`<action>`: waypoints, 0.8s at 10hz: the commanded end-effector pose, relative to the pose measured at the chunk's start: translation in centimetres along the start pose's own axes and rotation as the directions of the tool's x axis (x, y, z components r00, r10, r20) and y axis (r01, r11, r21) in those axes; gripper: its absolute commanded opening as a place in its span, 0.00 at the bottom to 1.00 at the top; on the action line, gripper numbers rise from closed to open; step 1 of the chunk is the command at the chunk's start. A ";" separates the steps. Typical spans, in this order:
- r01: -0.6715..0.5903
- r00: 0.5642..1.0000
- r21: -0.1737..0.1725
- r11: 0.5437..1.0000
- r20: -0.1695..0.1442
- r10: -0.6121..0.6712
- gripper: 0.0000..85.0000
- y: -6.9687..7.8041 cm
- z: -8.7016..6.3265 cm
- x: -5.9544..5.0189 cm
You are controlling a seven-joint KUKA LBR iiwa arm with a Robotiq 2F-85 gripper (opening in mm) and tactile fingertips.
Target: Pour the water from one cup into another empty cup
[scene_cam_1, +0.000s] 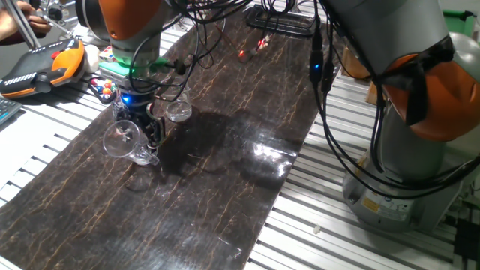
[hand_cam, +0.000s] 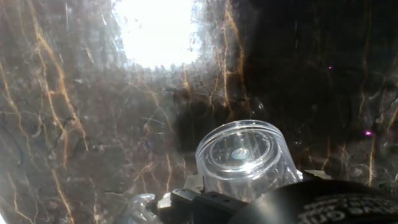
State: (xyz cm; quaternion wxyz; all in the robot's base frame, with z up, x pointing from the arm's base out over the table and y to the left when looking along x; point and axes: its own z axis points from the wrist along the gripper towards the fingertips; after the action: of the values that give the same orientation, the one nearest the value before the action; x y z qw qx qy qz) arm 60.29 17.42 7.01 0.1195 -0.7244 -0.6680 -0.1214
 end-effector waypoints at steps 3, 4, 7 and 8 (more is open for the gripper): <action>-0.005 1.000 -0.007 1.000 0.005 0.005 0.23 0.1 0.0 -0.1; -0.005 1.000 -0.008 1.000 0.008 0.005 0.31 0.1 0.0 -0.1; -0.012 1.000 -0.022 1.000 0.018 0.013 0.76 0.1 0.1 -0.2; -0.014 1.000 -0.025 1.000 0.021 0.014 0.89 0.2 0.2 -0.2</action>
State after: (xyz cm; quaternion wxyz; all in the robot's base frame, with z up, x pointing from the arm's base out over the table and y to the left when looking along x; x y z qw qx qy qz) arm 60.43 17.26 6.73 0.1036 -0.7317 -0.6626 -0.1216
